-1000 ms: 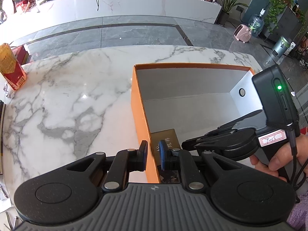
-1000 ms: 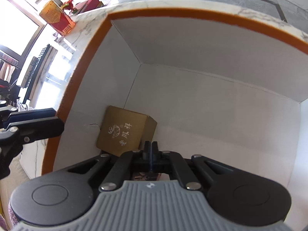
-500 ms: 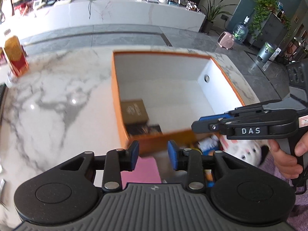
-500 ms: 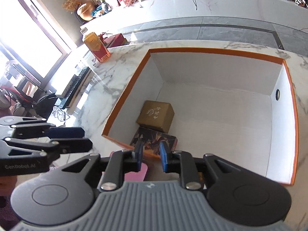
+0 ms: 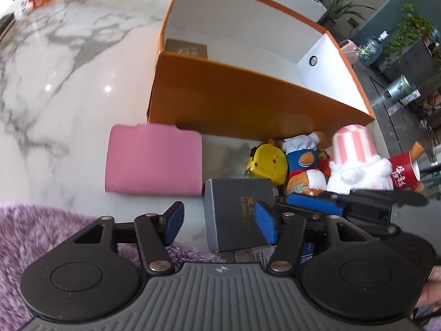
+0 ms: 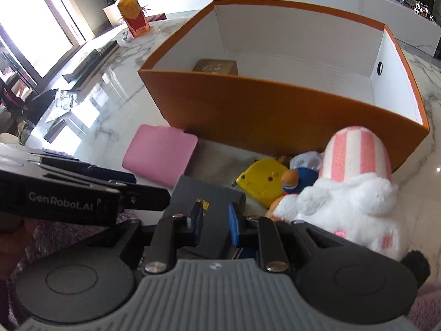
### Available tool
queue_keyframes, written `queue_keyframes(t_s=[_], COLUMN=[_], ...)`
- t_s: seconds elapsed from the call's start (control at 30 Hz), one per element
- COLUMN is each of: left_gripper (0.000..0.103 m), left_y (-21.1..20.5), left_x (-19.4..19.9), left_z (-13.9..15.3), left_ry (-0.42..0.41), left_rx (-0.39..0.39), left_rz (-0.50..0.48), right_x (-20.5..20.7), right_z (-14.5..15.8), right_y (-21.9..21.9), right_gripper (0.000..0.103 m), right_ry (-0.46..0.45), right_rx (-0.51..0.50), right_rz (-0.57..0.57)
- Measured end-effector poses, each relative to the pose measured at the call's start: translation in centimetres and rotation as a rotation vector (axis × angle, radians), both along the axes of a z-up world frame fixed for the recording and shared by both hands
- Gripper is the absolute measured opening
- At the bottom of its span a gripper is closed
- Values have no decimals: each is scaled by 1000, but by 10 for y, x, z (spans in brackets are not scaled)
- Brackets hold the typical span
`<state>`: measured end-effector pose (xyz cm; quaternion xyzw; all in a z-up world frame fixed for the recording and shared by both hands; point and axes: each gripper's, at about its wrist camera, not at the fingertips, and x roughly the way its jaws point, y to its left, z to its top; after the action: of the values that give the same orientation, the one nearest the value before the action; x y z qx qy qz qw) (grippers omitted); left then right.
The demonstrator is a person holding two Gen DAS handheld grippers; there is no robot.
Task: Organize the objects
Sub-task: 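Move the left gripper back to the pile and grasp the dark gray box, then lift the dark gray box with the left gripper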
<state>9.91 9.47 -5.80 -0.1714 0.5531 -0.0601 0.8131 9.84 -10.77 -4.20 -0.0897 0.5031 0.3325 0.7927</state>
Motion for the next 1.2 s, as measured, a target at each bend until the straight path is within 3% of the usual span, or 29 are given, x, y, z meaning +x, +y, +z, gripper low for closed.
queue_keyframes(t_s=[0.3,0.53,0.8,0.87,0.97,1.1,1.2], left_gripper=[76,83,87,86,68,66,58], left_y=[-7,-17,-16,-15,-12,-13,-15], left_x=[-4,3,8,8,11,12,11], left_z=[-16,-32,-43,-43,-43,-42,-36], left_ry=[20,73,104,107,124,143,153], left_rx=[4,22,-64,-76,-142,-144,-130], left_rz=[54,30,46,51,67,79,84], right_x=[-6,-5,-6,-8,-9,-11,-9], right_z=[-22,-22,-19,-17,-19,-24,-28], right_y=[-3,-5,-8,-9,-6,1,2], right_gripper=[15,14,14,14,14,14,5], right_ry=[27,32,20,-2,-12,-21,-7], right_rx=[-65,-63,-95,-111,-138,-167,-168], right_rz=[-13,-29,-48,-56,-43,-20,-16])
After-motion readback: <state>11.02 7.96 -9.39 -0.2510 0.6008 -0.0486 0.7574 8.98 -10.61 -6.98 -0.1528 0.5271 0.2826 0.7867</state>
